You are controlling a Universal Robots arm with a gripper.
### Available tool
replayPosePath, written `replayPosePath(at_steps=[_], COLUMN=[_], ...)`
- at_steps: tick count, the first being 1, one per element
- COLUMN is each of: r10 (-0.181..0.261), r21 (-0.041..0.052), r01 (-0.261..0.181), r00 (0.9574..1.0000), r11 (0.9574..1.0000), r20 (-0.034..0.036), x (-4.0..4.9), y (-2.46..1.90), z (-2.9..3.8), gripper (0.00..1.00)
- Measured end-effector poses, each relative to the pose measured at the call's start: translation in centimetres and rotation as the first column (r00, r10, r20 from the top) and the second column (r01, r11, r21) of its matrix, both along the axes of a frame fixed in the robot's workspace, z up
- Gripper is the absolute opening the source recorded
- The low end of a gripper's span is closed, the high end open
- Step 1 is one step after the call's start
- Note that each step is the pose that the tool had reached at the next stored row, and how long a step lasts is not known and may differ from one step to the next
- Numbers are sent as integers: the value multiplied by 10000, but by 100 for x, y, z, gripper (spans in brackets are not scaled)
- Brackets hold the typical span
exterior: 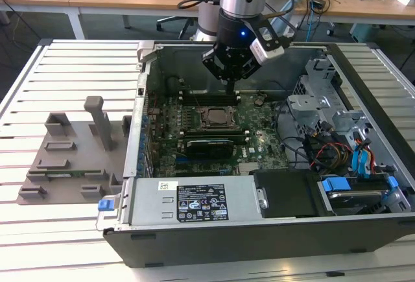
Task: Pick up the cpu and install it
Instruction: 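Install the first cpu locking lever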
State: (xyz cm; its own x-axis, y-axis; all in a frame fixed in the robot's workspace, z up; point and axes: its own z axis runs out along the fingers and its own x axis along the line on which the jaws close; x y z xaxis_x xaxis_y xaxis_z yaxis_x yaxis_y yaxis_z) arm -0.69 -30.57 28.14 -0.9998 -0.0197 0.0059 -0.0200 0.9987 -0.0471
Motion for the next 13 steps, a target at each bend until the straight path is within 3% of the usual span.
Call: replayPosePath(at_steps=[13], r10=[1], r21=[1], r01=[-1], r00=[10000], r11=[10000], r20=[1], x=[-52], y=[0], z=[0], gripper=[11])
